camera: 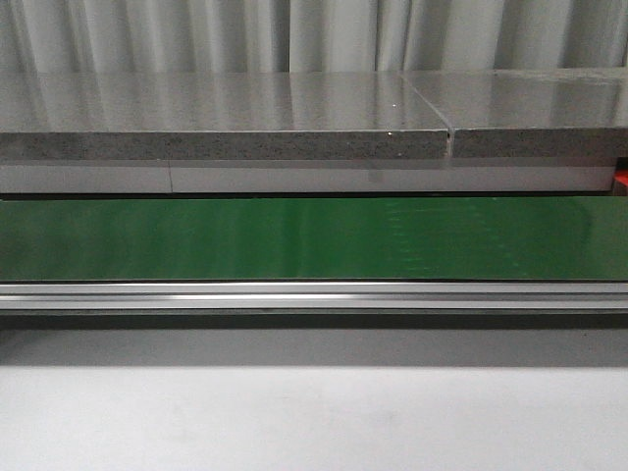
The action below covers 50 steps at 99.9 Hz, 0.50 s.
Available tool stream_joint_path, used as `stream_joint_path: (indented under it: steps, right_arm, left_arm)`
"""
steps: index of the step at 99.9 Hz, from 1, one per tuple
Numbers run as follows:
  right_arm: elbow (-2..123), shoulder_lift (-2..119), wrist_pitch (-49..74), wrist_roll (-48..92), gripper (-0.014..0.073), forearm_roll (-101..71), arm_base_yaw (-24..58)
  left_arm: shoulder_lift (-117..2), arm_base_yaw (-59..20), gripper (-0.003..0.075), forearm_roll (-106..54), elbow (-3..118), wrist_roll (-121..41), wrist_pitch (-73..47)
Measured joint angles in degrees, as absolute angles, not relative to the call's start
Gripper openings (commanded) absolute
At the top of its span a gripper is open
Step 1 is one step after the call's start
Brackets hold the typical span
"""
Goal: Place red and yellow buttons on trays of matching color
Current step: 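Close the left gripper on a red push-button's cap and lift it, then set the red button on the belt and open the left gripper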
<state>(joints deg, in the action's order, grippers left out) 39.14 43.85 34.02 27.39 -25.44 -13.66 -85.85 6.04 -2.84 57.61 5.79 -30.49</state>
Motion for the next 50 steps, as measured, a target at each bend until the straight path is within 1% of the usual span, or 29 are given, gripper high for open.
stream_joint_path:
  steps: [3, 5, 10, 17, 23, 50]
  right_arm:
    - [39.1, 43.9, 34.0, 27.4, -0.0068, -25.4, -13.7]
    - [39.1, 43.9, 34.0, 27.4, -0.0068, -25.4, -13.7]
    - [39.1, 43.9, 34.0, 27.4, -0.0068, -25.4, -13.7]
    - [39.1, 43.9, 34.0, 27.4, -0.0068, -25.4, -13.7]
    - [39.1, 43.9, 34.0, 27.4, -0.0068, -25.4, -13.7]
    - [39.1, 43.9, 34.0, 27.4, -0.0068, -25.4, -13.7]
  left_arm:
    - [-85.9, 6.0, 0.0364, -3.3, 57.6, 5.1, -30.5]
    - [-85.9, 6.0, 0.0395, -3.7, 57.6, 4.6, -30.5]
    - [-85.9, 6.0, 0.0511, -4.8, 57.6, 3.1, -30.5]
    - [-85.9, 5.5, 0.0606, -6.3, 57.6, 1.1, -30.6]
    - [-85.9, 5.0, 0.0632, -6.8, 57.6, 0.0, -30.6]
    - [-85.9, 3.2, 0.0631, -7.5, 58.8, -0.7, -30.9]
